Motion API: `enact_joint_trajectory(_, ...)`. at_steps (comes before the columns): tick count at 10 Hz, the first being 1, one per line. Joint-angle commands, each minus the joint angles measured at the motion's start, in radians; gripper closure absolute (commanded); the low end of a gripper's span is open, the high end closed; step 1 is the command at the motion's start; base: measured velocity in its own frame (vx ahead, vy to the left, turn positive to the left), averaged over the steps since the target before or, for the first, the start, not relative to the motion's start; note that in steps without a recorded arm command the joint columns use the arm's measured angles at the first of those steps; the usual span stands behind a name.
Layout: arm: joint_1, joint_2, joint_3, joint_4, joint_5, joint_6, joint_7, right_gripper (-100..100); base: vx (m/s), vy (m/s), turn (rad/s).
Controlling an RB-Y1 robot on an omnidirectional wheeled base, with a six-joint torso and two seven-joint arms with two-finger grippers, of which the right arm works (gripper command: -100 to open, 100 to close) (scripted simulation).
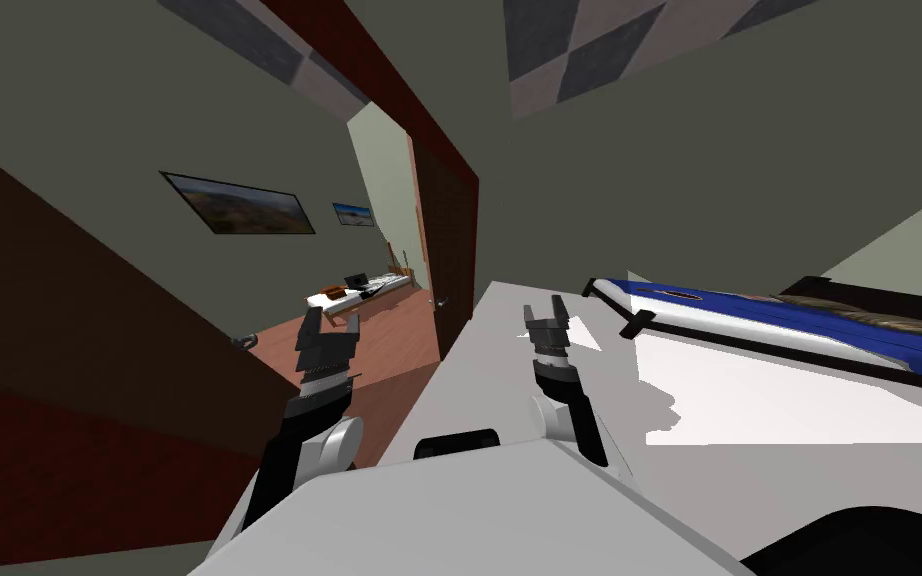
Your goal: Push the door open
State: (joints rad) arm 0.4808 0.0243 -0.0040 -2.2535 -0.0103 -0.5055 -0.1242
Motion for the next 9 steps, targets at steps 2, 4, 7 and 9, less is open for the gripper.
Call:
enact_joint_trajectory(2, -0.017, -0.012, 0.001, 0.044, -0.003, -0.008, 0.001, -100, 0.039, -0.028, 0.146)
enact_joint_trajectory(4, -0.034, -0.022, 0.002, 0.089, -0.006, -0.017, 0.002, -100, 0.062, -0.057, 0.168)
enact_joint_trajectory(7, -0.059, -0.036, 0.004, 0.152, -0.011, -0.029, 0.004, -100, 0.059, -0.046, 0.149)
enact_joint_trajectory(9, -0.078, -0.045, 0.005, 0.201, -0.014, -0.038, 0.005, -100, 0.050, -0.048, 0.161)
